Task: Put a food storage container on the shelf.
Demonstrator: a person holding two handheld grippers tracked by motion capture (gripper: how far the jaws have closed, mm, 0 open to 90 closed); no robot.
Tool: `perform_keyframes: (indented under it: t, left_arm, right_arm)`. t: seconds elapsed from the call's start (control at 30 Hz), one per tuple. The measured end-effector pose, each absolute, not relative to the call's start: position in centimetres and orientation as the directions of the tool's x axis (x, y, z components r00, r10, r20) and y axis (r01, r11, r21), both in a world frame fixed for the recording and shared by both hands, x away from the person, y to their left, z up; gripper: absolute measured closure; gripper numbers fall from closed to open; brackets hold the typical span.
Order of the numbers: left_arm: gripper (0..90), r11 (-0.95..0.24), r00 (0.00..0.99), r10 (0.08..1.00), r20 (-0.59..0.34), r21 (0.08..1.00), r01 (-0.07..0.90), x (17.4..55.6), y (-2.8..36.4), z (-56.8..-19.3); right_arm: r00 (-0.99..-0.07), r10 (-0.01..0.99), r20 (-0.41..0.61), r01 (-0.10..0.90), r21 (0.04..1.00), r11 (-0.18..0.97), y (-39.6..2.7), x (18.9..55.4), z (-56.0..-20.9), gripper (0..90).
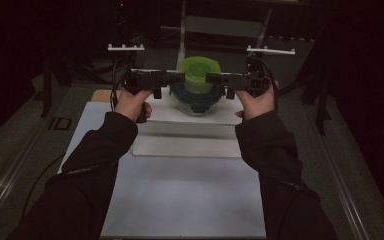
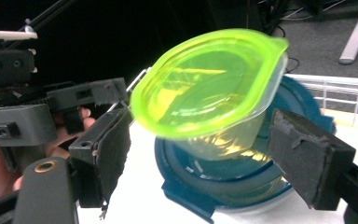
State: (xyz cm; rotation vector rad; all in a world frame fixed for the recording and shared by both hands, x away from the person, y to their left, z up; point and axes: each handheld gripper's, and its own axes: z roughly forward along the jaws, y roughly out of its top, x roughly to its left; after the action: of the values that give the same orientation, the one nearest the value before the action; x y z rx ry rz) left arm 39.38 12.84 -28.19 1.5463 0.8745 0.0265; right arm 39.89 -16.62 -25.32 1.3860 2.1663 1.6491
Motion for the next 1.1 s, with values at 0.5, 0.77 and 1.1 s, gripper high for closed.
perform_keyframes:
  t: [0.5, 0.77, 1.1]
  left_arm:
    - [0.3, -0.027, 0.774, 0.514, -0.370, 0.895, 0.445, 34.8, 11.9, -30.1]
    - [0.3, -0.102, 0.817, 0.479, -0.322, 0.903, 0.416, 32.6, 11.0, -32.0]
    - [0.2, -0.175, 0.850, 0.444, -0.283, 0.903, 0.391, 30.1, 10.5, -34.6]
  right_arm:
    - [-0.627, 0.687, 0.367, 0.553, 0.831, 0.061, -17.2, 36.2, -28.1, 20.3]
    - [-0.648, 0.659, 0.381, 0.558, 0.826, 0.072, -17.7, 34.5, -30.7, 20.0]
    - [-0.687, 0.620, 0.379, 0.559, 0.821, 0.118, -18.1, 33.1, -34.5, 19.8]
